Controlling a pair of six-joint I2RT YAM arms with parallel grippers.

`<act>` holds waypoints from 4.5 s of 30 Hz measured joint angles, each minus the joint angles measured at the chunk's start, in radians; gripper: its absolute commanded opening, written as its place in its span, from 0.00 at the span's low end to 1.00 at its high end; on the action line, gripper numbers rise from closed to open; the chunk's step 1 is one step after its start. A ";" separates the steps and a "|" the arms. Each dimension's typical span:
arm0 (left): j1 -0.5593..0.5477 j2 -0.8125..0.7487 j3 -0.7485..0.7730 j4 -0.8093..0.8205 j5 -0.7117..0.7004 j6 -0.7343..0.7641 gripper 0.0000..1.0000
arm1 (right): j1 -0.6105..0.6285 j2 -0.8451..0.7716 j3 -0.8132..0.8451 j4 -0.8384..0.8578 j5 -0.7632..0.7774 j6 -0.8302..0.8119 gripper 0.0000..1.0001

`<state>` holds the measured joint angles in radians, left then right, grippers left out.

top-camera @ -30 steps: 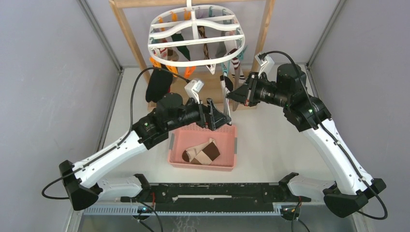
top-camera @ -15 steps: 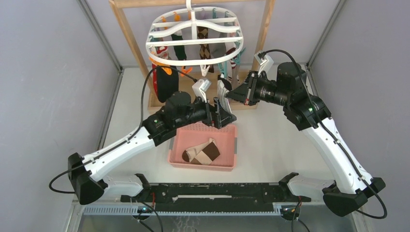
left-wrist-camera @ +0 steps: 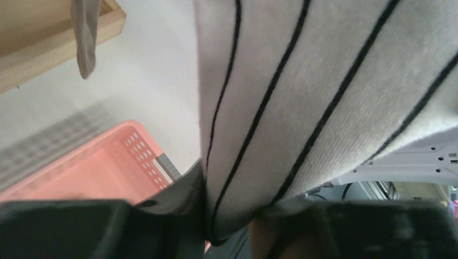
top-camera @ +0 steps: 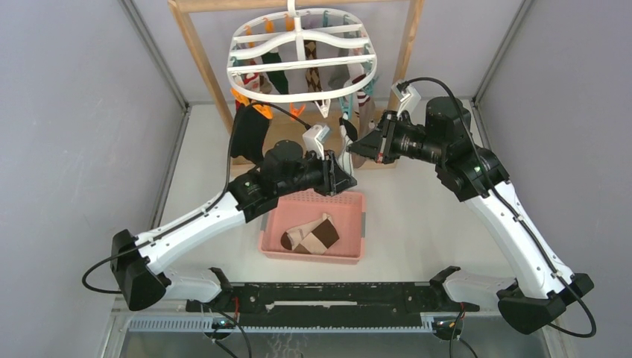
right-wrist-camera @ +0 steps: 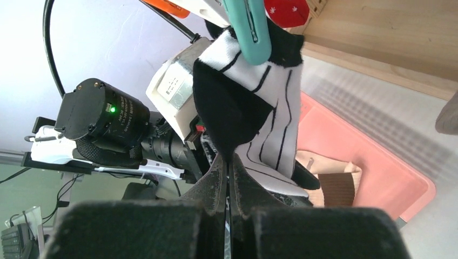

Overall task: Remove the socks clipped to the hanger
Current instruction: Remove the sock from the hanger.

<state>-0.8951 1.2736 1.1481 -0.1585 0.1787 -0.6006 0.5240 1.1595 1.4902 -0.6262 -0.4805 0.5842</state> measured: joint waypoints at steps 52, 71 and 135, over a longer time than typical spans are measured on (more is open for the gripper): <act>0.000 0.084 0.404 -0.550 -0.335 0.243 0.00 | 0.250 0.337 0.652 -0.300 0.788 -0.285 0.73; 0.000 0.087 0.404 -0.562 -0.335 0.261 0.00 | 0.331 0.344 0.653 -0.238 0.911 -0.359 0.73; 0.001 0.069 0.404 -0.603 -0.333 0.262 0.01 | 0.373 0.341 0.499 -0.107 1.085 -0.441 0.65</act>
<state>-0.8944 1.3426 1.5524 -0.7616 -0.1547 -0.3389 0.8970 1.5009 1.9896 -0.7334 0.6041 0.1432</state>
